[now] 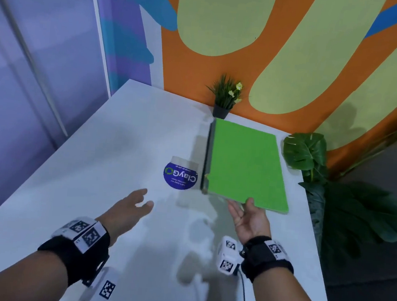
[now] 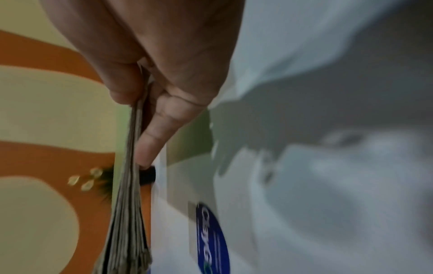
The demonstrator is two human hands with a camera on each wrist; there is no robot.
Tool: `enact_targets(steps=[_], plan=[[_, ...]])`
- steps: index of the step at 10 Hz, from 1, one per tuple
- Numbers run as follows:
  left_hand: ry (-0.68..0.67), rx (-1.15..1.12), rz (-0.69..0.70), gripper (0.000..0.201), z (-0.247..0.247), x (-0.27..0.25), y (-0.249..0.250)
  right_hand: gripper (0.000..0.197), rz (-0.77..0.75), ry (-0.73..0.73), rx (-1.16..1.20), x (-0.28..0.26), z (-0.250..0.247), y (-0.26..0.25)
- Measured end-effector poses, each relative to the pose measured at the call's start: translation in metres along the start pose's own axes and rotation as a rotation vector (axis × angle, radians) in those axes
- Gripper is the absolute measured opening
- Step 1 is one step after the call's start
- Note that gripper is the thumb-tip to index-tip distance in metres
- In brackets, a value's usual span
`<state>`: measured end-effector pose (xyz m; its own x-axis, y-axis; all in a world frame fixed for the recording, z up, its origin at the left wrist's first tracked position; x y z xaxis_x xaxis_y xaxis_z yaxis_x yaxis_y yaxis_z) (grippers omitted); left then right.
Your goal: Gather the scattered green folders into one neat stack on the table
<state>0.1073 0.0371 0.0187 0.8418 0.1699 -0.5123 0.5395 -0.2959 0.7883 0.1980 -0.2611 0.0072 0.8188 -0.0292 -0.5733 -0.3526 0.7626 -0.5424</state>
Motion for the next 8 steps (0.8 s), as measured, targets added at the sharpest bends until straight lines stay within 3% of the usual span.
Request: enact_targets(steps=[2,3,5,7,8], plan=[[0.037,0.692,-0.04,0.066,-0.002,0.017,-0.048,0.053,-0.07,0.151,0.075,0.054,-0.017,-0.022],[0.028,0.843,-0.082,0.066,-0.003,0.019,-0.054,0.05,-0.072,0.225,0.052,0.072,-0.027,-0.019],[-0.004,0.842,-0.106,0.065,-0.004,0.022,-0.071,0.021,-0.06,0.309,-0.237,0.097,-0.025,-0.019],[-0.011,0.758,-0.088,0.066,-0.008,0.021,-0.083,0.048,-0.146,0.273,-0.382,0.102,-0.024,-0.035],[-0.019,0.73,-0.083,0.066,-0.01,0.016,-0.081,0.051,-0.109,0.217,-0.467,0.087,-0.025,-0.03]])
Point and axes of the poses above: each hand's wrist, its own x-axis towards the middle knuckle, its own z-axis out of the palm, y = z × x, the point moved 4 cm from there along x, towards the middle knuckle, and after that the axes turned 6 degrees about x, right-handed, at the moved point
